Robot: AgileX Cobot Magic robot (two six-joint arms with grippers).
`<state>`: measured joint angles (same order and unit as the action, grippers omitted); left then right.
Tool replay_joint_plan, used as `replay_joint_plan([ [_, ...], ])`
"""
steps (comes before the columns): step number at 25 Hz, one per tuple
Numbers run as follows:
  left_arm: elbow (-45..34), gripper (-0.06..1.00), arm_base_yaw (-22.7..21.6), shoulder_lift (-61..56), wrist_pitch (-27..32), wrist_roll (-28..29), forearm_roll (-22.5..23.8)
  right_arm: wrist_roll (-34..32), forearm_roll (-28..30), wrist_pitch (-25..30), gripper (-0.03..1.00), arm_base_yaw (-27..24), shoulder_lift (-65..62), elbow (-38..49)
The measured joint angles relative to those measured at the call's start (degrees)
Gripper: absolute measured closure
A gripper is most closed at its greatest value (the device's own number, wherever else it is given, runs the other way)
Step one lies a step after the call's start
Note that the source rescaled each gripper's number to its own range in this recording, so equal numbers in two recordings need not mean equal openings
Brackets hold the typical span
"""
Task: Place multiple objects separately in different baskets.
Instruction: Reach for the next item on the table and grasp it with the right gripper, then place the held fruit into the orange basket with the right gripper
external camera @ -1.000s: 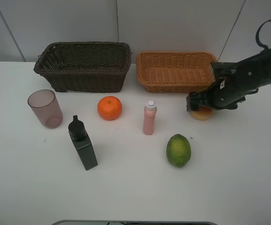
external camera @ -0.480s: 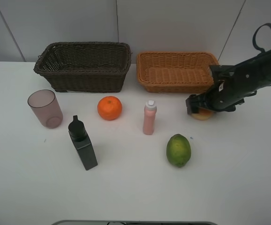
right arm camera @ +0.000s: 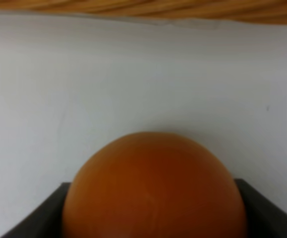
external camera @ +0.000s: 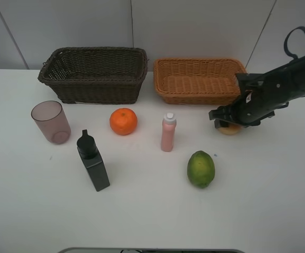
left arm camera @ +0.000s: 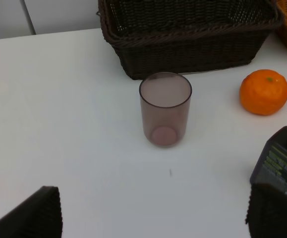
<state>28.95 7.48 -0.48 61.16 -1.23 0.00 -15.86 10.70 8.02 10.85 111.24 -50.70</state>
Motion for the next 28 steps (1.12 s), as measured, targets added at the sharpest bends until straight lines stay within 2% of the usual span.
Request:
replay_joint_plan([
  [16,0.0,-0.02,0.0,0.0,0.0,0.0,0.0,0.0,0.0,0.8,0.54,0.0,-1.1,0.1],
  [19,0.0,-0.02,0.0,0.0,0.0,0.0,0.0,0.0,0.0,3.6,0.54,0.0,-4.9,0.2],
  [24,0.0,-0.02,0.0,0.0,0.0,0.0,0.0,0.0,0.0,11.6,0.54,0.0,-12.5,0.2],
  [28,0.0,-0.02,0.0,0.0,0.0,0.0,0.0,0.1,0.0,21.2,0.54,0.0,-16.8,-2.2],
])
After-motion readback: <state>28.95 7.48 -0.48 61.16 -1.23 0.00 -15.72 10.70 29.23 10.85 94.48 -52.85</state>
